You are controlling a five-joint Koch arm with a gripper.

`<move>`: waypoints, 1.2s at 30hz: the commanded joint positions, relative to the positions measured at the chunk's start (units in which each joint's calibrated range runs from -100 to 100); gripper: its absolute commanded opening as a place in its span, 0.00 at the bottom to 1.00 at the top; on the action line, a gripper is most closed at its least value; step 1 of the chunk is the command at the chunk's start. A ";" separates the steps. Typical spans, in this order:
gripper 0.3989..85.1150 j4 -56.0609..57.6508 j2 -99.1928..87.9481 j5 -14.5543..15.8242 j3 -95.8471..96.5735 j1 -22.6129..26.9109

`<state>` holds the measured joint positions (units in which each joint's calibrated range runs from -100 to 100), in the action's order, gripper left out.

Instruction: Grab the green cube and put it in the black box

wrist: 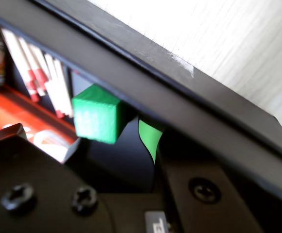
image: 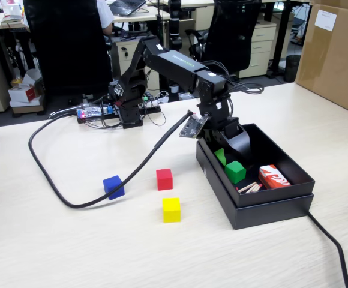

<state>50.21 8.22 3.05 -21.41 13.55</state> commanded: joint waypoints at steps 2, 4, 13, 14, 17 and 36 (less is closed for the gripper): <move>0.54 -1.10 -14.70 2.10 -1.62 -0.83; 0.54 -1.36 -19.18 2.10 -1.71 -1.07; 0.54 -1.88 -47.29 1.86 3.91 -4.25; 0.54 -1.88 -50.85 1.90 6.08 -4.84; 0.54 -4.04 -61.86 1.27 15.06 -7.08; 0.59 -9.39 -108.22 -2.39 69.82 -16.36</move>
<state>44.48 -98.58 0.71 46.96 -2.42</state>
